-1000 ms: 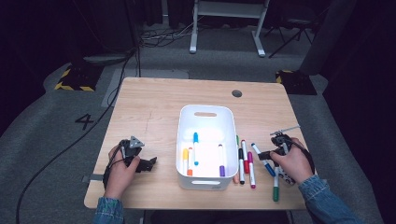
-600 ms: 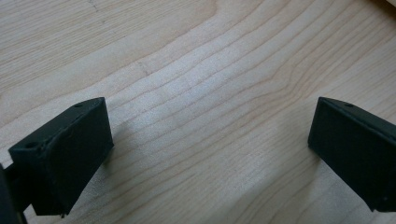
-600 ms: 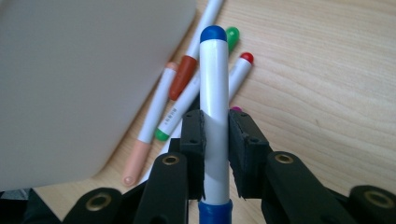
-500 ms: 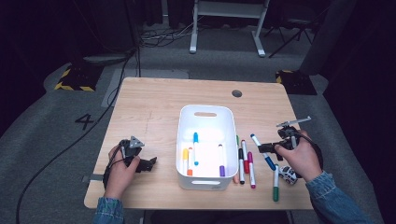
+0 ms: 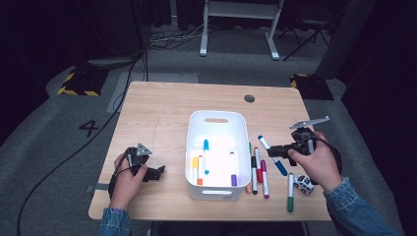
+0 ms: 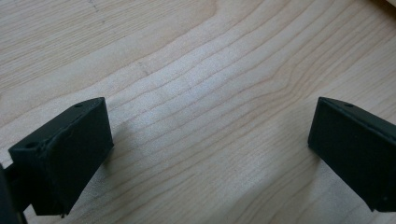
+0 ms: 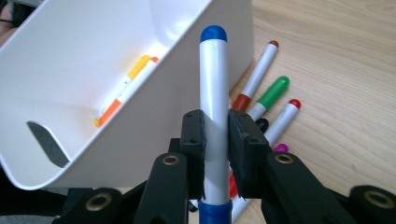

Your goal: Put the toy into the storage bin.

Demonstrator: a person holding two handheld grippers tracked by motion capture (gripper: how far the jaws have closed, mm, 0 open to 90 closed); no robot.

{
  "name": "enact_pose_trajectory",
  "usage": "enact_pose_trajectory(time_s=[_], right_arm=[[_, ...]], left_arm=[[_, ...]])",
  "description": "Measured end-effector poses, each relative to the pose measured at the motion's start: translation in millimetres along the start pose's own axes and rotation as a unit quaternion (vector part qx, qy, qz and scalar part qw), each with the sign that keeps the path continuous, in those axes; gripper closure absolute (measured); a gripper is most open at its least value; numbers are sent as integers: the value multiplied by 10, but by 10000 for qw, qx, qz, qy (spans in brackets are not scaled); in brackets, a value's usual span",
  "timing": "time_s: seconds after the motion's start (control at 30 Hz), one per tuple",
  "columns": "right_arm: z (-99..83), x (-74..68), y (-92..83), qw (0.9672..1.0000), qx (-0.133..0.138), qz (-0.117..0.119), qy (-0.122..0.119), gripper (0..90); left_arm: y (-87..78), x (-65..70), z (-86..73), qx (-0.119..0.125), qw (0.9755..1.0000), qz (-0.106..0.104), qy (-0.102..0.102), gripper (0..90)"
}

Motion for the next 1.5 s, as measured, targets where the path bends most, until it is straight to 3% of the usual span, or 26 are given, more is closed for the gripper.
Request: enact_pose_trajectory(time_s=[0.33, 0.63, 1.07, 1.5], right_arm=[[77, -265, -2, 9991, 21, 374, -184, 770], [168, -549, 100, 9958, -88, 842, -338, 769], [266, -860, 280, 9920, -181, 1089, -618, 769], [310, -1018, 394, 9893, -155, 1250, -731, 769]], left_arm=[[1, 1, 0, 0, 10000, -9, -3, 0], [1, 4, -1, -3, 10000, -22, -9, 0], [1, 3, -1, -4, 10000, -22, -9, 0], [1, 1, 0, -3, 10000, -12, -4, 0]])
Point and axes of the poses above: each handheld gripper's, and its own axes: y roughly forward along the jaws, z roughly out of its top, x roughly to its right, the point moved 5 cm from there along y, roughly forward along the jaws, and after that the axes turned 7 degrees about y, right-handed, at the moved point
